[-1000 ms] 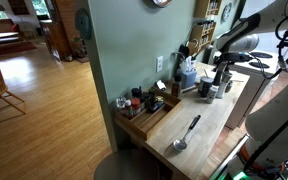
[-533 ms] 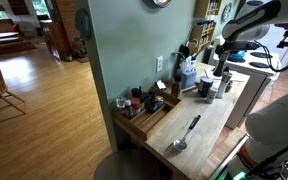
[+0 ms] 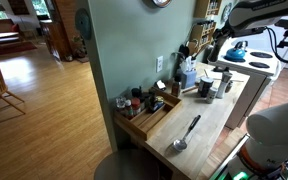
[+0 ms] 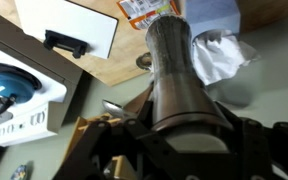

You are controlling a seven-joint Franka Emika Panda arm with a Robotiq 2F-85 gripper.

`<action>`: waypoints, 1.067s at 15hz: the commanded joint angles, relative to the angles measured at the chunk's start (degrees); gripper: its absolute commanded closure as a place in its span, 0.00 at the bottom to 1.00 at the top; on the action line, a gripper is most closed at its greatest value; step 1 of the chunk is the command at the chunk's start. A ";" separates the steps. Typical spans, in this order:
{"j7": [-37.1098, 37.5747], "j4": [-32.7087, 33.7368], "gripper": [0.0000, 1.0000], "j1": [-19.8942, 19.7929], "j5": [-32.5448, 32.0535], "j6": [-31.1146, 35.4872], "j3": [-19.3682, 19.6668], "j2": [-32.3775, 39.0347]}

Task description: Place the container of black pepper in the wooden box

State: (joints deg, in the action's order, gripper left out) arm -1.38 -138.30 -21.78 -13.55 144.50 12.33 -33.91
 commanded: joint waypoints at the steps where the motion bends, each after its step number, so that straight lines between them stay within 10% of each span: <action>1: -5.01 -4.81 0.66 5.32 1.12 -1.94 -1.81 -11.00; 8: -10.55 -6.45 0.66 17.86 2.06 -5.04 -6.91 -17.77; 9: -7.72 -5.64 0.66 14.55 0.70 -3.77 -6.77 -15.65; 10: -7.50 -5.77 0.41 15.61 0.87 -3.96 -7.20 -15.78; 16: -7.34 -5.81 0.41 14.76 0.80 -3.96 -6.91 -15.24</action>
State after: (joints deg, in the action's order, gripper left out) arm -8.70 -144.26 -7.04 -12.79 140.70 5.44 -49.19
